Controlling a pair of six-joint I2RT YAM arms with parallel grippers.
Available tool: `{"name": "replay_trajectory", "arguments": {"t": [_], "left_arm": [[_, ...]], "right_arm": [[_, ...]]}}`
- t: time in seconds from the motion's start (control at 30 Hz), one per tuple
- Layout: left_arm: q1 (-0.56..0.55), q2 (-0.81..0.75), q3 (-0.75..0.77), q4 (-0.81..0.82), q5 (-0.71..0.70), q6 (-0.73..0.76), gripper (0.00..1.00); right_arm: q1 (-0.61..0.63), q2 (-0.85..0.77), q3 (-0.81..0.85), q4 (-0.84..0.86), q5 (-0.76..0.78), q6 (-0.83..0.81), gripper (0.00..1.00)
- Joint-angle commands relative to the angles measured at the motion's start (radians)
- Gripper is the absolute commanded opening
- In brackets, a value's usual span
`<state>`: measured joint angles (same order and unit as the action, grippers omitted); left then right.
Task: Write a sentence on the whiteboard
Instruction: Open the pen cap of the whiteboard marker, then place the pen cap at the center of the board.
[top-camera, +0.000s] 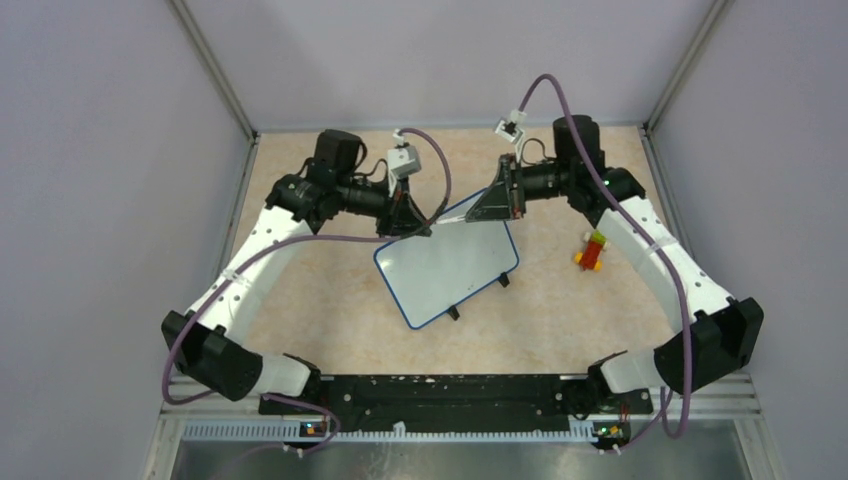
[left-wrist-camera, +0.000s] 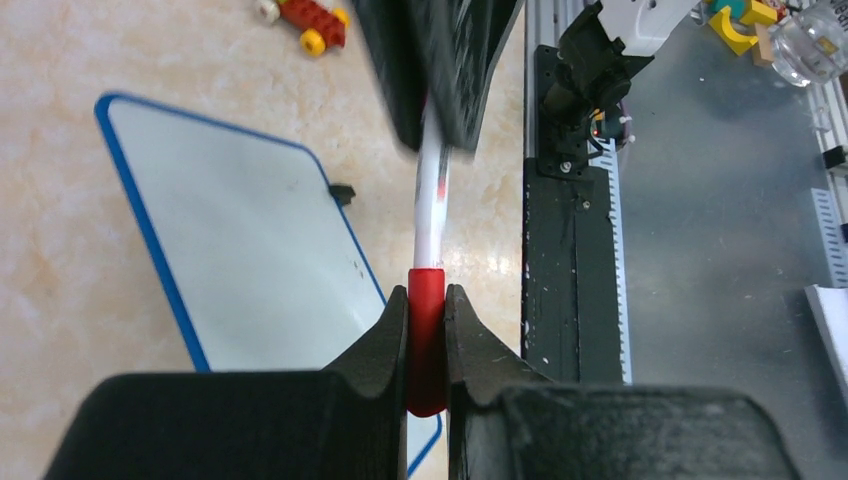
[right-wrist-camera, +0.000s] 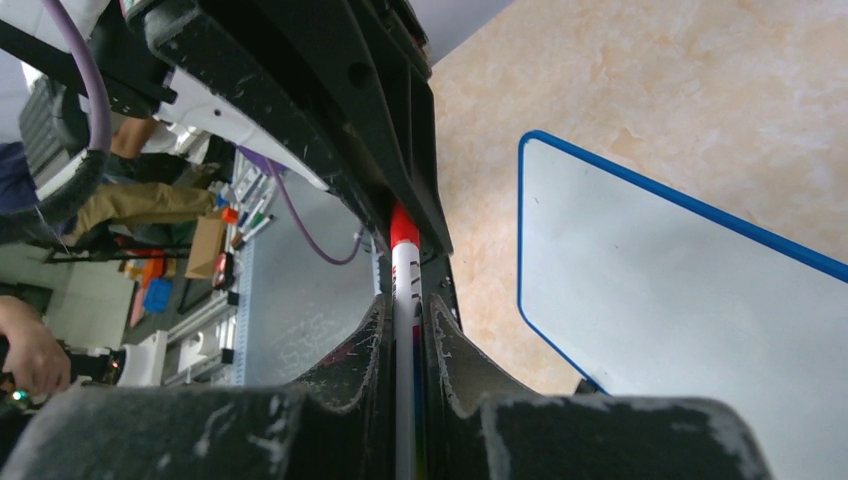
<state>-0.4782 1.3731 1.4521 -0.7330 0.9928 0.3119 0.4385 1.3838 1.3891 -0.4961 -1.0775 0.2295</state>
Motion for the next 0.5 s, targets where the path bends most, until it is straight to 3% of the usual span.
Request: {"name": "replay_trajectory", "arguments": {"t": [0.0,0.17,0.33,0.47], "left_arm": [[0.207,0.013,0.01,-0.075,0.026,0.051,0.0],[0.384,0.052,0.036,-0.164,0.058,0.149,0.0],[0.528,0.156,0.042,-0.206,-0.118,0.252,0.0],[0.558,0.243,-0.007,-0.187,-0.329,0.29,0.0]], "right_arm": [[-0.145,-0.038,0.042,-0.091,-0.067,-0.059,0.0],[-0.253,-0.029,0.082,-0.209,-0.016,-0.167,0.0],[-0.327,-0.049,0.057,-0.222,0.049,-0.169,0.0],[-0.336,-0.088,0.039,-0.209,0.117,-0.175,0.0]]}}
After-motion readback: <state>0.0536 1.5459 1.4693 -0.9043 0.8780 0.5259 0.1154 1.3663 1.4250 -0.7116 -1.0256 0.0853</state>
